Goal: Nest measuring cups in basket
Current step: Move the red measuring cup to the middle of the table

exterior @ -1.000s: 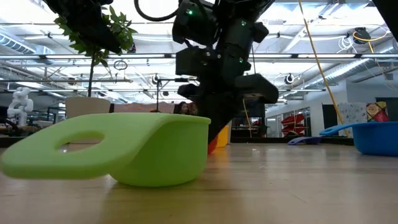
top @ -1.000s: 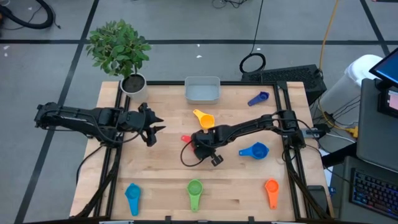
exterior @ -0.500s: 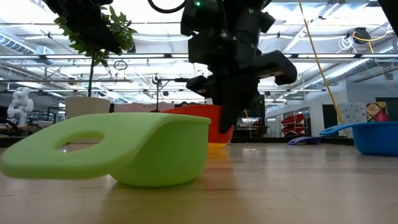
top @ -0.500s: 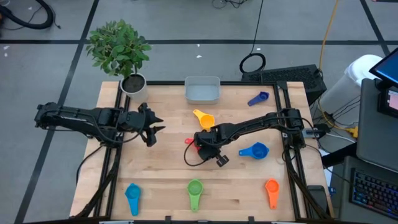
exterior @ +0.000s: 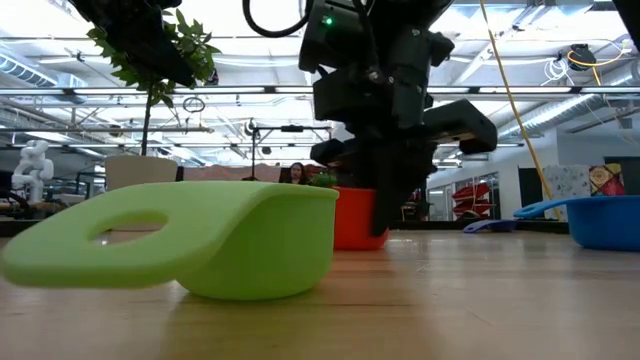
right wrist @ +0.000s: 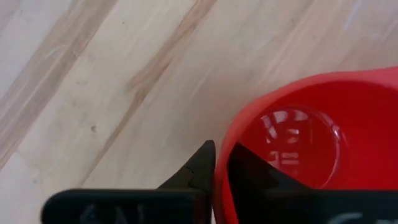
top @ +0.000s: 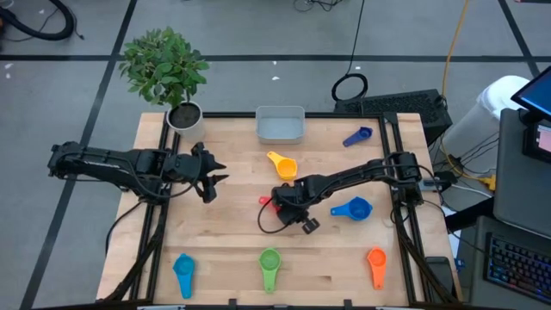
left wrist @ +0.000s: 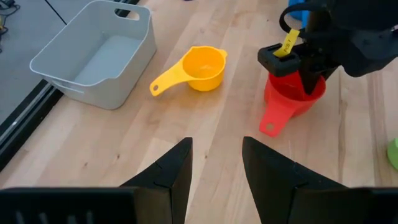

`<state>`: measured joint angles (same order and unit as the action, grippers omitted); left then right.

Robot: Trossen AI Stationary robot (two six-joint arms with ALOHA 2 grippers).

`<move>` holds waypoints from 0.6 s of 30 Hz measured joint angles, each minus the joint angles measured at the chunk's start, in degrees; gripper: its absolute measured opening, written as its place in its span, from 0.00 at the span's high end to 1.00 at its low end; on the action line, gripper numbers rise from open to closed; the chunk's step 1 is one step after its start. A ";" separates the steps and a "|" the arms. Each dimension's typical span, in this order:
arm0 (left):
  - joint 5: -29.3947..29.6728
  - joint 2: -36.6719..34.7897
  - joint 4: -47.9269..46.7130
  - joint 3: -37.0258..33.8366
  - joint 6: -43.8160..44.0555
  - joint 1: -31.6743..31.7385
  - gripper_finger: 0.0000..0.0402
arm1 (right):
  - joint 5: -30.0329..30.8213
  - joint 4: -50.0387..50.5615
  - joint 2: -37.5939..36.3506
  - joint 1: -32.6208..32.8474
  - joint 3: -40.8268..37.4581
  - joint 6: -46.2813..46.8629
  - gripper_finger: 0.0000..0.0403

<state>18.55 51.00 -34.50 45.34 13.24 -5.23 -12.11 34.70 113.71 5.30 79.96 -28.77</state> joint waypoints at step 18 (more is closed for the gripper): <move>0.00 0.00 -0.13 0.00 0.07 0.00 0.64 | 7.20 5.28 -11.65 -0.07 -0.04 2.80 0.63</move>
<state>18.55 51.00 -34.63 45.34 13.32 -5.23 -4.91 39.98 102.06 5.23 79.92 -25.96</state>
